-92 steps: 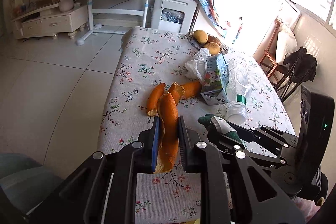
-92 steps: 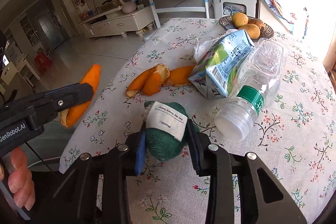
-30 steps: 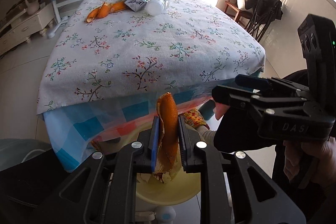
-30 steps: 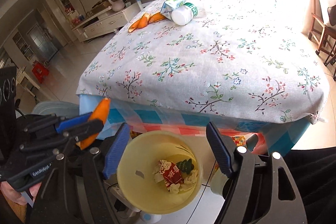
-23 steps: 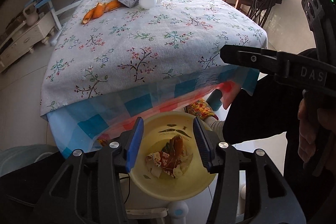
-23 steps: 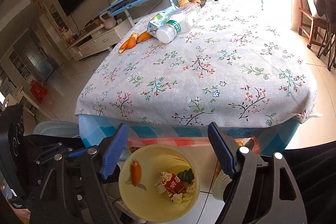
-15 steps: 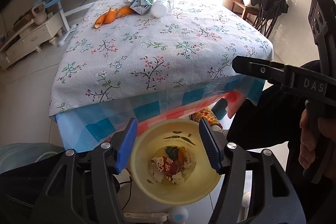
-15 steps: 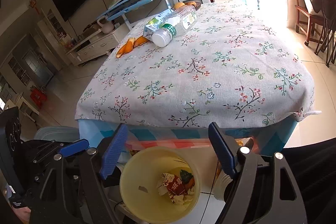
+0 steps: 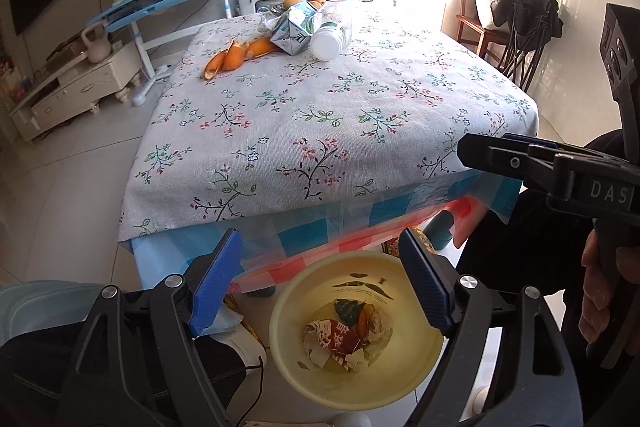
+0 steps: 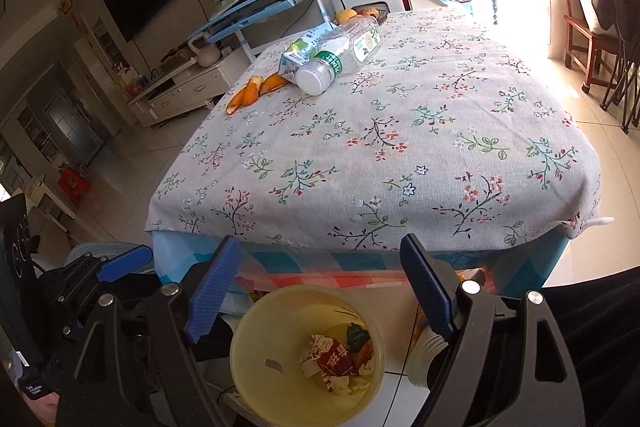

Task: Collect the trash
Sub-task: 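Move both open tools back over the orange peels and plastic bottle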

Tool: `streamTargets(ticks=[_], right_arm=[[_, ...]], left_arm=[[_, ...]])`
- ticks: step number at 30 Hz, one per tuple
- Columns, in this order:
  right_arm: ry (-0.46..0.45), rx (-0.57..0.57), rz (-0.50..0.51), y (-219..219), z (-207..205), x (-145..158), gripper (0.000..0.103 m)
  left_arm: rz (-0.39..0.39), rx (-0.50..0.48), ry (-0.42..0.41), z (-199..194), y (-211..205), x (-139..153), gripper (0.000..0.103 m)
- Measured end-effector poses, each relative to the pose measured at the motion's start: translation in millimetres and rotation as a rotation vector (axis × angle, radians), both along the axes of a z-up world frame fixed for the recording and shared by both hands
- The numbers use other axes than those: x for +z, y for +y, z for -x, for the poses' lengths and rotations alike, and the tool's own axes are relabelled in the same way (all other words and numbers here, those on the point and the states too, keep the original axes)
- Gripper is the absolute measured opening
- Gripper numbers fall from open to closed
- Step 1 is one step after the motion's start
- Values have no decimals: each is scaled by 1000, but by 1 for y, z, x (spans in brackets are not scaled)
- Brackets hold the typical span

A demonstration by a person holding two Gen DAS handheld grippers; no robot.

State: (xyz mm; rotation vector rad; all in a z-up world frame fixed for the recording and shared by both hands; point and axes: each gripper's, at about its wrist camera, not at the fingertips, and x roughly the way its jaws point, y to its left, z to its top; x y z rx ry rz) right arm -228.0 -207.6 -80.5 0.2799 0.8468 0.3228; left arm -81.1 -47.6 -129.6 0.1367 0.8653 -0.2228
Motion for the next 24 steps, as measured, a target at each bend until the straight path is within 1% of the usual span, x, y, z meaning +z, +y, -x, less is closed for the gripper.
streamTargets(ticks=[3,6,10,12,14,16,19,22,24], right_arm=[[-2,4,-5,2,-2,1,79],[-13,9,-9,3,-5,5,80],[-33,15,-3,4,-13,14,85],[-42,21,2,4,-21,21,86],[-60,11,24,3,-31,29,92],[-79,-5,42,-2,-42,36,94],[-93,-16,50,-5,-65,45,94],[-102,-8,54,-5,-87,50,94],[-94,-6,56,-5,-102,50,94]], left_arm=[[14,6,-3,-4,1,2,82],[29,3,-15,-9,1,5,82],[83,22,-24,-22,10,14,83],[116,48,-35,-32,19,22,85],[132,80,-54,-44,28,31,87],[125,109,-71,-58,35,38,89],[96,128,-80,-84,45,46,91],[70,161,-80,-112,56,48,91],[70,191,-73,-131,65,48,91]])
